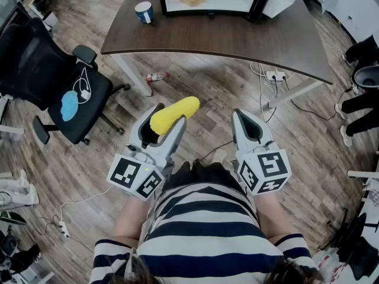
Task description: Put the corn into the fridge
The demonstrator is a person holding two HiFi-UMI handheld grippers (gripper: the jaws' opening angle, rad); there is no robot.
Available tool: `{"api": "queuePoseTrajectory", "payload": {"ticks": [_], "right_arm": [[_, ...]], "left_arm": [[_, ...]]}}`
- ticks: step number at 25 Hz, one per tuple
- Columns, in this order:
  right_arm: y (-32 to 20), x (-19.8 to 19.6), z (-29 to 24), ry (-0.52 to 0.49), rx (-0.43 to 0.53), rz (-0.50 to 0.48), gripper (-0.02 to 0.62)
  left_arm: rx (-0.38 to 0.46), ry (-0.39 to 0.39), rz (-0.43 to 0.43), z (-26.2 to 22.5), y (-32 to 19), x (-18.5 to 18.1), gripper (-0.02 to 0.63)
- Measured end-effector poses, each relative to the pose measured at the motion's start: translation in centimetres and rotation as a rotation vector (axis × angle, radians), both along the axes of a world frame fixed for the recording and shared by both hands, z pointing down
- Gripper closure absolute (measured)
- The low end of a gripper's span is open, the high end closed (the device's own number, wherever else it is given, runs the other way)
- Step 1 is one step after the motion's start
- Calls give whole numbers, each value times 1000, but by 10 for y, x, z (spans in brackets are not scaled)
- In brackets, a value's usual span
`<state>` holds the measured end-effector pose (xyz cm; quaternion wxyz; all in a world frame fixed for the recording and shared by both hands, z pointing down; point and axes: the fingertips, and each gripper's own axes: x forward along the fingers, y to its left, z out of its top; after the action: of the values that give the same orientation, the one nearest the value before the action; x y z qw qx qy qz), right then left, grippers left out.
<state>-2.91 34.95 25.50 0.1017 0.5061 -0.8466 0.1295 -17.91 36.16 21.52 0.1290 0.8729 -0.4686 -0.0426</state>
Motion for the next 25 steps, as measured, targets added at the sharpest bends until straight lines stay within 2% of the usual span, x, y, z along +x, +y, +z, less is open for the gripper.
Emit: {"api": "queuePoseTrajectory", "payload": {"ticks": [6,16,25], "right_arm": [[-3,6,-6,-122,-15,-2,604],[-26,15,-4,-114,-31,-34,604],[-54,25,-7,-112,-34,-109,604]], "left_arm": [[-8,-15,2,-3,-1,9,606],[-16,-34,-25,-8,-17,21,606],[-2,-37,-73,-16,-41,42,606]]}}
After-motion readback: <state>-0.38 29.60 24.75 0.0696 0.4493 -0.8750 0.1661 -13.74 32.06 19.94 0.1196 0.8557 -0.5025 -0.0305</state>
